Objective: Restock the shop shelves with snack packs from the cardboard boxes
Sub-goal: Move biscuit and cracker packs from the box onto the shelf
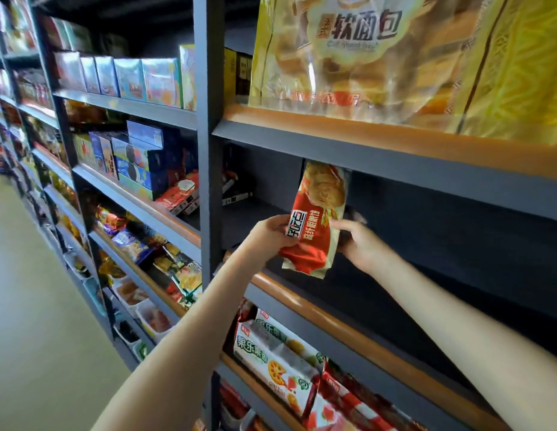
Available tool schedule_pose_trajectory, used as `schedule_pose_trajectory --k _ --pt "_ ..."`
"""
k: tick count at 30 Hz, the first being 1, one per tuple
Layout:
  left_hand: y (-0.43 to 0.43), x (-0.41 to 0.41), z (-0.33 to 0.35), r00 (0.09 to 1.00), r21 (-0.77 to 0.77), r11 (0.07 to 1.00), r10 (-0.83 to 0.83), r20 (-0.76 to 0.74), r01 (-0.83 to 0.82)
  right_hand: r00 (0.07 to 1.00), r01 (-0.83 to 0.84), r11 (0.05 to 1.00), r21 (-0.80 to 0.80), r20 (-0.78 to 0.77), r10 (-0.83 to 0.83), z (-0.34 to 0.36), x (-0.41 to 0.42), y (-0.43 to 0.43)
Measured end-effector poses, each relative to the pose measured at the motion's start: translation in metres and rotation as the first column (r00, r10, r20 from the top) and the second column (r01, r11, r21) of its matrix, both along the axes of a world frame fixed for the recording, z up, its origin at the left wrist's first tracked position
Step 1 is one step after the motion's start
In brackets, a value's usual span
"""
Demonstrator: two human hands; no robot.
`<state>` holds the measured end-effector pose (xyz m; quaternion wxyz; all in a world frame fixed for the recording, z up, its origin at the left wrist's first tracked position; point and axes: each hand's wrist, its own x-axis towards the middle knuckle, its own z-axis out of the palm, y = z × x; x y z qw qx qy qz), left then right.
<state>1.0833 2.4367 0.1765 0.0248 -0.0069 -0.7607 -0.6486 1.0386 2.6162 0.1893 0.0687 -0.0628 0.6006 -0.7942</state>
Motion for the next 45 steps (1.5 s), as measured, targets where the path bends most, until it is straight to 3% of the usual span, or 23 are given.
schedule_pose_trajectory --k 8,14,19,26,30,33,36,40,43,45 --pt "0.001 -0.108 -0.012 0.995 -0.133 0.991 -0.024 -0.094 0.012 0.946 0.25 0.95 0.184 -0.257 -0.199 -0.015 -0.047 -0.024" --pt "0.009 -0.136 -0.005 0.969 -0.254 0.961 -0.162 -0.188 0.111 0.927 0.295 0.86 0.417 -0.344 -0.151 -0.031 -0.062 -0.022" --pt "0.003 -0.156 -0.007 0.956 -0.264 0.95 -0.222 -0.192 0.168 0.873 0.397 0.782 0.481 -0.461 -0.16 -0.035 -0.077 -0.033" --pt "0.003 -0.166 -0.012 0.951 -0.153 0.976 -0.19 -0.243 0.156 0.832 0.49 0.715 0.499 -0.514 -0.211 -0.041 -0.087 -0.038" --pt "0.0 -0.171 -0.018 0.949 -0.098 0.984 -0.168 -0.266 0.147 0.845 0.531 0.592 0.607 -0.437 -0.309 -0.037 -0.097 -0.049" --pt "-0.001 -0.171 -0.02 0.943 -0.128 0.976 -0.204 -0.262 0.176 0.851 0.512 0.541 0.667 -0.306 -0.427 -0.037 -0.1 -0.052" --pt "-0.003 -0.171 -0.023 0.943 -0.217 0.955 -0.251 -0.219 0.203 0.822 0.557 0.544 0.628 -0.321 -0.471 -0.044 -0.099 -0.055" --pt "-0.004 -0.176 -0.032 0.912 -0.461 0.864 -0.337 -0.234 0.202 0.779 0.625 0.509 0.591 -0.51 -0.365 -0.057 -0.095 -0.05" --pt "-0.003 -0.183 -0.038 0.874 -0.589 0.783 -0.415 -0.252 0.202 0.763 0.632 0.437 0.64 -0.613 -0.204 -0.059 -0.091 -0.047" --pt "-0.005 -0.186 -0.037 0.869 -0.63 0.752 -0.428 -0.247 0.191 0.783 0.606 0.339 0.72 -0.614 -0.094 -0.06 -0.089 -0.045"
